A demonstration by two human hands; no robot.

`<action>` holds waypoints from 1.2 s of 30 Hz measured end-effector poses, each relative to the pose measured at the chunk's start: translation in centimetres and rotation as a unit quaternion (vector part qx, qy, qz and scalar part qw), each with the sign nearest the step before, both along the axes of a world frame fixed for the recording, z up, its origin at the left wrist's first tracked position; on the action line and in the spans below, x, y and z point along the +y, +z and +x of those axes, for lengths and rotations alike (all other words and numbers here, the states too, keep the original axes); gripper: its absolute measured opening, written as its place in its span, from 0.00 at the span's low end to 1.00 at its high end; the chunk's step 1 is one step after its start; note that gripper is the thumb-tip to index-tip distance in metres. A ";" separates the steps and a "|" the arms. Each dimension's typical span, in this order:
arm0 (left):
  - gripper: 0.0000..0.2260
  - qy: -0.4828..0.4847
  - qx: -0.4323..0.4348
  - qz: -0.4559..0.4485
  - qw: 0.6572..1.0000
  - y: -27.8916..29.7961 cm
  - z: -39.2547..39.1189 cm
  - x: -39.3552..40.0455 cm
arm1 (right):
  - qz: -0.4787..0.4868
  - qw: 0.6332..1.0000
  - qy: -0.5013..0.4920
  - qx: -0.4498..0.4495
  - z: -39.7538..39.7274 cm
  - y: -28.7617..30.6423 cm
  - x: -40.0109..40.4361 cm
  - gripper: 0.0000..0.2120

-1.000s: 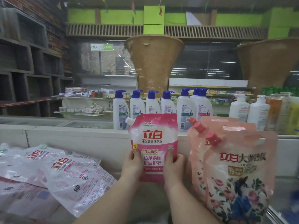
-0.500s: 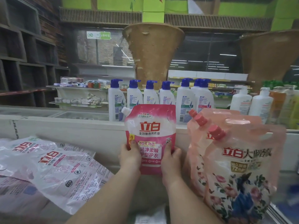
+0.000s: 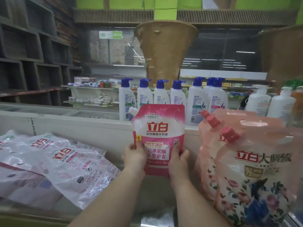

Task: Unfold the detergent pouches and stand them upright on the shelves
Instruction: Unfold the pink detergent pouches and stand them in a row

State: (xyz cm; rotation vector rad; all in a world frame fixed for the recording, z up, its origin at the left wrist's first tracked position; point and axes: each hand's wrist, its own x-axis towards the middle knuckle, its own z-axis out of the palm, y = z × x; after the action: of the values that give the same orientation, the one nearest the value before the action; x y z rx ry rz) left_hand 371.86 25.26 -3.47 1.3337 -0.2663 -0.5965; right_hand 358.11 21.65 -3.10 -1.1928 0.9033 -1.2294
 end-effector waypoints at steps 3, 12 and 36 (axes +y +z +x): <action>0.29 -0.020 0.020 0.006 1.000 1.2 -0.1 2.3 | -0.011 1.000 -0.013 0.014 0.0 0.3 0.7 0.18; 0.17 -0.057 0.051 -0.035 0.996 6.2 -2.5 10.1 | -0.030 0.995 -0.079 0.062 0.4 0.7 1.8 0.20; 0.20 -0.094 -0.136 -0.105 0.981 7.1 -3.4 24.4 | -0.148 0.984 -0.026 0.099 4.8 2.5 16.4 0.20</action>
State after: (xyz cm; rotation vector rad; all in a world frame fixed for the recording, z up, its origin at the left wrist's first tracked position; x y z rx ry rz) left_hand 368.44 49.63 3.61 1.1903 -0.6672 -0.5265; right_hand 362.93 38.09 -0.59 -1.5581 0.9238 -1.3369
